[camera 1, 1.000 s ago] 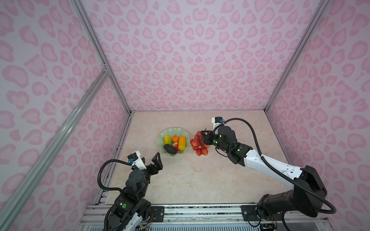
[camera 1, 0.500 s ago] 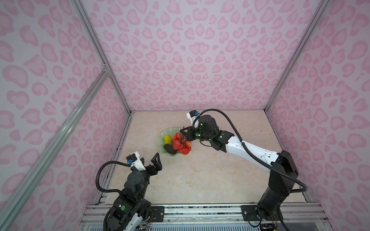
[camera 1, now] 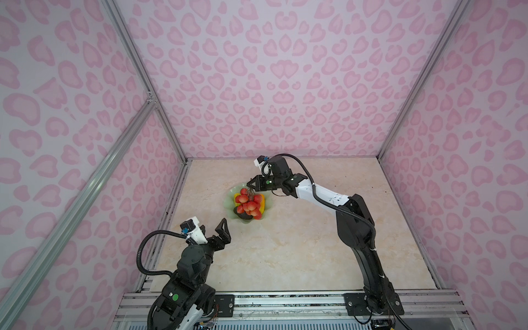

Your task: Place and organize the fake fruits in the fruit bowl

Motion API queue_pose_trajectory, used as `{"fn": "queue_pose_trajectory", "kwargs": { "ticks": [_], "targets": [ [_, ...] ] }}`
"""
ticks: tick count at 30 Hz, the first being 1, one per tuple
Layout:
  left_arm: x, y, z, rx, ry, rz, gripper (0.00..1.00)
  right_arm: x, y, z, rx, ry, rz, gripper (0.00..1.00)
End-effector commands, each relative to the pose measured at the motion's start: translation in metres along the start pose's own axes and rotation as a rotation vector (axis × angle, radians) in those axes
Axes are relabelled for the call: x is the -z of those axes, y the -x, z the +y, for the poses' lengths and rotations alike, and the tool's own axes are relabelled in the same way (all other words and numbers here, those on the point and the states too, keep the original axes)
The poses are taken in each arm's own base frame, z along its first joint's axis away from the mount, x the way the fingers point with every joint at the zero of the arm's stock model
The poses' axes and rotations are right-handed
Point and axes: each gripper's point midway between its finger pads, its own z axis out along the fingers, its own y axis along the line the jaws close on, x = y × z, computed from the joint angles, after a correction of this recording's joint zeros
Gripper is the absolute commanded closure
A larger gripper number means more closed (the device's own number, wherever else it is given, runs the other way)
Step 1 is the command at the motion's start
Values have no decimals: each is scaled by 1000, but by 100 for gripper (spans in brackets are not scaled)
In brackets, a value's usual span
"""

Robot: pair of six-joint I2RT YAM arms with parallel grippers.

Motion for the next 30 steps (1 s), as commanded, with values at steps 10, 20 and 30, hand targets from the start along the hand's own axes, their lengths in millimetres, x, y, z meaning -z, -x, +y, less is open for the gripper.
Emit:
{"fn": "queue_pose_trajectory", "kwargs": {
  "ticks": [10,20,30],
  "targets": [
    [0,19,1,-4,28,-74,3,49,47,-12,43,-104,-90,2],
    [-33,33,5,-214,164,-167,4,225,15,-56,300,-556,-378,2],
    [-99,3,91,-290,410,-103,4,407,-84,-185,237,-1258,-656,1]
  ]
}}
